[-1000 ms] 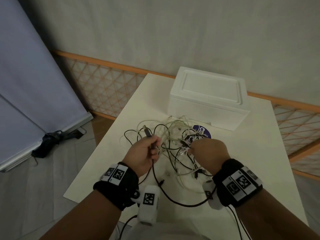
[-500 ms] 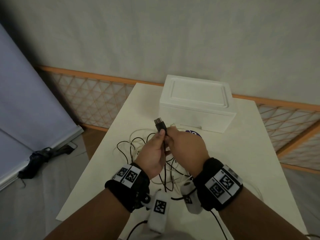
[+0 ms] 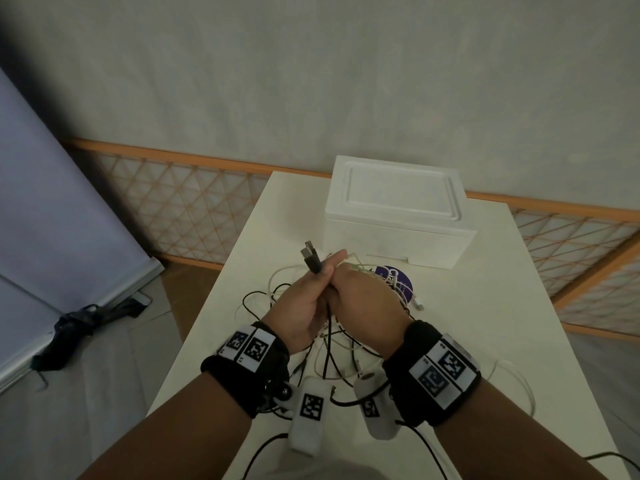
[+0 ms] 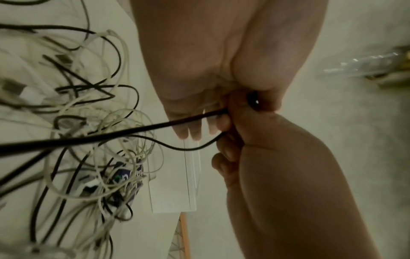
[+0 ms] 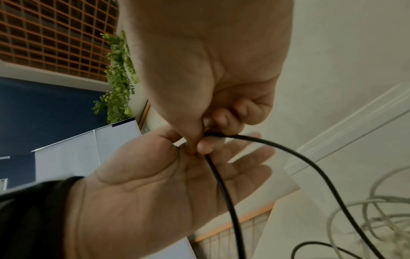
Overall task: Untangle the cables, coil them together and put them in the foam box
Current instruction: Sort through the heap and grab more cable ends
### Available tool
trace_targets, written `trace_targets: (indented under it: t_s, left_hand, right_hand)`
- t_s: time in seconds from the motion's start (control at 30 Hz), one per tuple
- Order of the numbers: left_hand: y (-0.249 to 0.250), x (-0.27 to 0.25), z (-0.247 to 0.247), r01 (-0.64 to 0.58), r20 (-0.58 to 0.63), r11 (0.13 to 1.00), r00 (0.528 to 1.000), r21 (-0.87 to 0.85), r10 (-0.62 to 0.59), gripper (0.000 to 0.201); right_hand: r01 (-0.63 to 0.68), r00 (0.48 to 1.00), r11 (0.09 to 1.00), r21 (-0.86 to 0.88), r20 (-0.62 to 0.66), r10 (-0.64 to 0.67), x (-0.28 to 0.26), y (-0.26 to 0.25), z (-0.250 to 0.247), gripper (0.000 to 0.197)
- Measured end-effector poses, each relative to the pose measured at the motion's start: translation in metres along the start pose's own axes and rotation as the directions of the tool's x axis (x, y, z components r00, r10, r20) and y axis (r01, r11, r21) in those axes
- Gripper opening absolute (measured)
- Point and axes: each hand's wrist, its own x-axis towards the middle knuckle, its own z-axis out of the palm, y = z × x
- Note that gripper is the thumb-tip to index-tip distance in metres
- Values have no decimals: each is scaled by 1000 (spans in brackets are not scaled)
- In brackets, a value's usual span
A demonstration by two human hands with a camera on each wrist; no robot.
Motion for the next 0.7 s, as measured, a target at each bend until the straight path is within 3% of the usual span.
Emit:
trace_targets:
  t_s: [0.07,0.13,0.23,0.3,0.37,0.47,0.6,0.7]
  left_hand:
    - [4,1,-2,-98,-43,992,994,83,102,41]
    - [16,2,-7,-216,-123,976,968,32,218,42]
    - [44,4,-25,-342,-261,927,919,-155,295,42]
    - [54,3,-35,-373,-289,920,900,-120,327,38]
    - [54,2,-37,-360,-272,932,902,-49,334,31]
    - [44,5,-34,-315,-228,948,921,47,317,31]
    - [36,11,-28,-181,-241,953,941,241,240,13]
    - [34,15,-12,-75,-143,916,979,395,142,23]
  right_hand:
    - [14,1000,998,66,-19,-13,2,-2,0,23]
    - [4,1000,998,59,0,-4,4,6,1,21]
    - [-137,984,991,-6,117,136,5,39,3,16]
    - [-200,961,978,-65,180,209,4,58,8,16]
    - [-241,954,970,-40,176,244,5,64,11,14]
    - [-241,971,966,95,30,239,12,55,3,14]
    - [-50,980,980,194,-178,85,21,29,-31,15]
    - [70,976,963,259,-219,-12,23,13,-50,14]
